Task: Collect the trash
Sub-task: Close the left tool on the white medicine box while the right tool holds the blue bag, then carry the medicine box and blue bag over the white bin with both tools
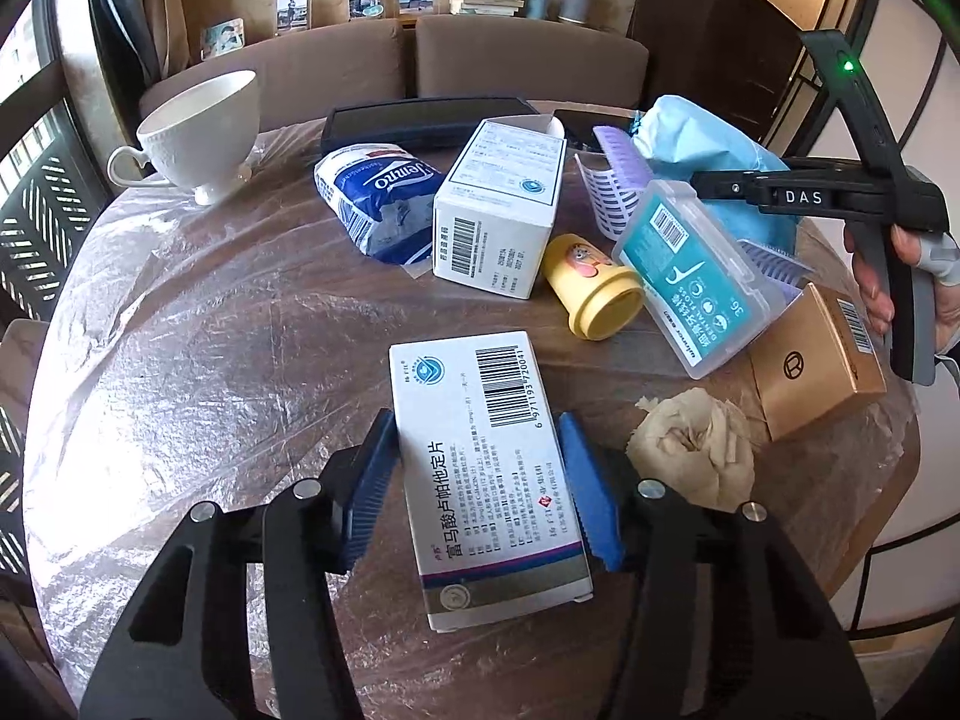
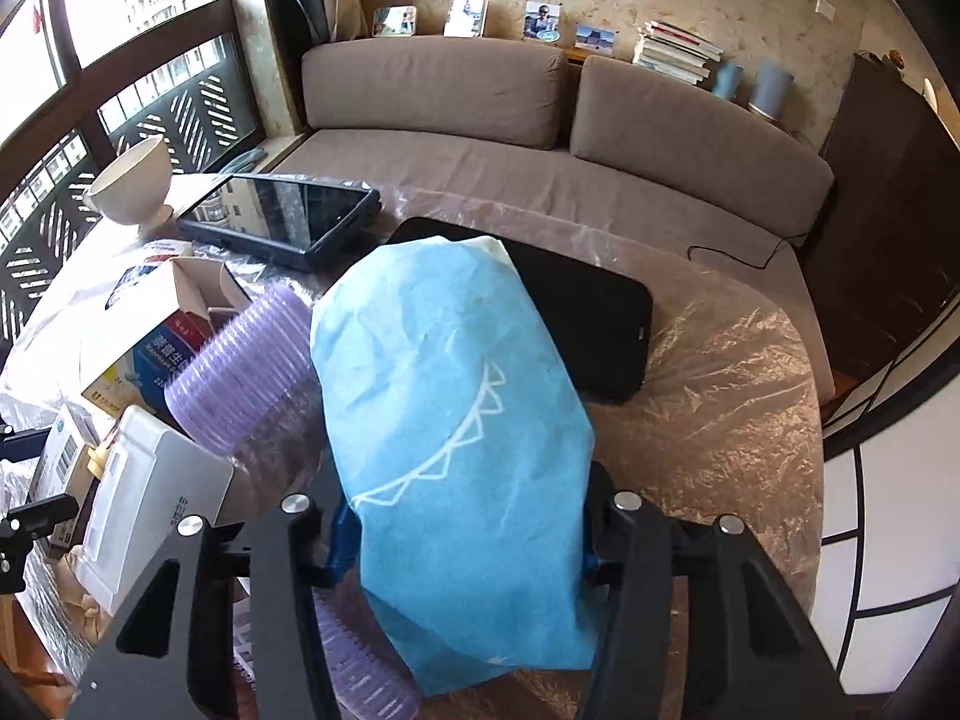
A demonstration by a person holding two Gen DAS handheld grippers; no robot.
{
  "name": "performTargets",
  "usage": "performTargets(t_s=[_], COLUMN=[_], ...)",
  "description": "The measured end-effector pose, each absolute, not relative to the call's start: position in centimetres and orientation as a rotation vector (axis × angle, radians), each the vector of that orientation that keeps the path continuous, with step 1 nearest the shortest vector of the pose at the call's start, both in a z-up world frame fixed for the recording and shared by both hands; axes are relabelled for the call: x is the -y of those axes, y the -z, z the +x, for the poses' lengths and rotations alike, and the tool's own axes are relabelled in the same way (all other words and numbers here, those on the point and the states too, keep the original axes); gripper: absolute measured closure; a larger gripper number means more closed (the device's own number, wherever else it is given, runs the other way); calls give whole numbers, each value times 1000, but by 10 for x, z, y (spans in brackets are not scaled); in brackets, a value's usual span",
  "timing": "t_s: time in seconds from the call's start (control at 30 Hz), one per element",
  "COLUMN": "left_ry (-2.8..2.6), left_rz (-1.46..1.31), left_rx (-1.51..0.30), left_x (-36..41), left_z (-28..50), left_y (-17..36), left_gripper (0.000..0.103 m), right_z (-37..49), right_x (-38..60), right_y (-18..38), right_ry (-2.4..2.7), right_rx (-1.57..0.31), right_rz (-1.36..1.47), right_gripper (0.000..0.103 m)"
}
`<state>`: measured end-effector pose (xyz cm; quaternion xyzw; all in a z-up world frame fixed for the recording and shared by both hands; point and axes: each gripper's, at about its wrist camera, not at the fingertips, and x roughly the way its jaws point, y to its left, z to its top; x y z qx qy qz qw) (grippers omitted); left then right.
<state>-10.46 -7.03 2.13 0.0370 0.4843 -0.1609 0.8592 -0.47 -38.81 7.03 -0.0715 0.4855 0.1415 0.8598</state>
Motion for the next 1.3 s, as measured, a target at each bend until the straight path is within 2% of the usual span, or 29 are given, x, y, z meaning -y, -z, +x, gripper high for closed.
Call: performTargets(t_s=[0.27,0.67,1.3], left_ry=[345,349,355], left_rz=[67,55,29], left_rx=[-1013,-1004,-966], left_x=[69,63,55], left_z=[-98,-96,-117], left_y=[-22,-25,-46], left_gripper=[47,47,51], right_z=[-10,-47,-141], right_x=[401,414,396], right_y=[-79,-133,-158], right_ry=[-253,-254,-366], right_rx=[-987,-861,-866], right_rz=[-86,4,50], right_gripper=[55,55,55])
